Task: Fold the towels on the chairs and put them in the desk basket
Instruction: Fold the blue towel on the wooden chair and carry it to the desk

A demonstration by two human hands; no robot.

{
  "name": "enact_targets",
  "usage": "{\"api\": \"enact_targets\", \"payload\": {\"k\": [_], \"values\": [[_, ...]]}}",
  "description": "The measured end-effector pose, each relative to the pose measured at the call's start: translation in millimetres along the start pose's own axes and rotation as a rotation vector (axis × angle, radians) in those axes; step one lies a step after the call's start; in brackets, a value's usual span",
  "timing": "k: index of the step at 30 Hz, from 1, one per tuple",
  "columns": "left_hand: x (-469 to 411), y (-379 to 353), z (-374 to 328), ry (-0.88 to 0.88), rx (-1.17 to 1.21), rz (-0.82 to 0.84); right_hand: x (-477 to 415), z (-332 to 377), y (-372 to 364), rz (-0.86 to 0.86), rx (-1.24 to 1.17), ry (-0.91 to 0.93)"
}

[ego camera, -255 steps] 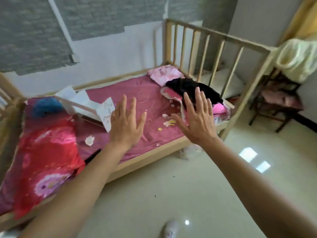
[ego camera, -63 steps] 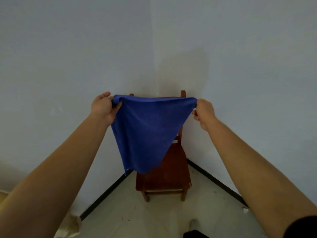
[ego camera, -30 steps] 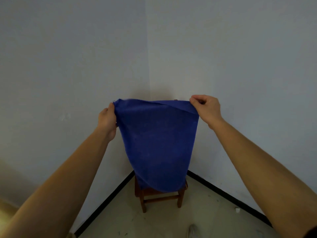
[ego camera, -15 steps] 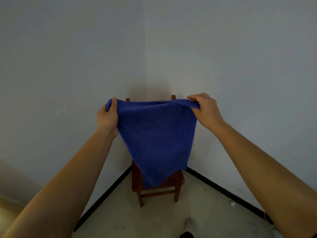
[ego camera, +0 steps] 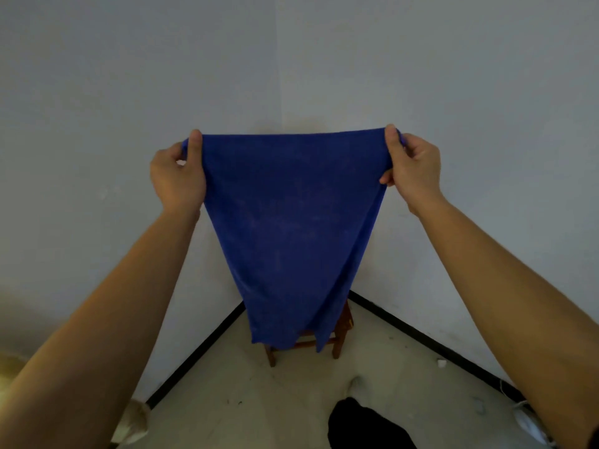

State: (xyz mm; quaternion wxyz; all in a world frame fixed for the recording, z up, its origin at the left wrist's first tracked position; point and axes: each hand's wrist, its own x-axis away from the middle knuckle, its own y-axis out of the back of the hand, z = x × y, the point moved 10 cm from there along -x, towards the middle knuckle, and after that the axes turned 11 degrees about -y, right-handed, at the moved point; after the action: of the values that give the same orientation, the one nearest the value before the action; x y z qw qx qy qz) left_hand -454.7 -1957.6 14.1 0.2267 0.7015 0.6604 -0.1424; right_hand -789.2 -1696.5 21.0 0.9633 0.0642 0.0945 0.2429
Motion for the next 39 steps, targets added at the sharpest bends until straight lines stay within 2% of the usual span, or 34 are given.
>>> {"api": "enact_targets", "payload": {"k": [5, 11, 15, 21, 31, 39], "values": [[-30, -27, 6, 0.010, -0.130, 0.122, -42, 5, -1, -0.099, 0.082, 0.123], [-50, -96, 63, 0.284, 0.018, 0.187, -120, -41, -35, -0.034, 0.173, 0.036], [-53, -134, 81, 0.362, 0.117, 0.159, -157, -70, -48, 0.031, 0.161, -0.048], [-61, -147, 79, 0.351, 0.160, 0.093, -173, -77, -51, 0.048, 0.097, -0.115], [13, -91, 85, 0.312, 0.059, 0.130, -84, -111, -36, 0.077, 0.169, -0.122], [141, -35, 157, 0.462, -0.081, 0.254, 26, -215, -33, 0.149, 0.328, -0.293]]}}
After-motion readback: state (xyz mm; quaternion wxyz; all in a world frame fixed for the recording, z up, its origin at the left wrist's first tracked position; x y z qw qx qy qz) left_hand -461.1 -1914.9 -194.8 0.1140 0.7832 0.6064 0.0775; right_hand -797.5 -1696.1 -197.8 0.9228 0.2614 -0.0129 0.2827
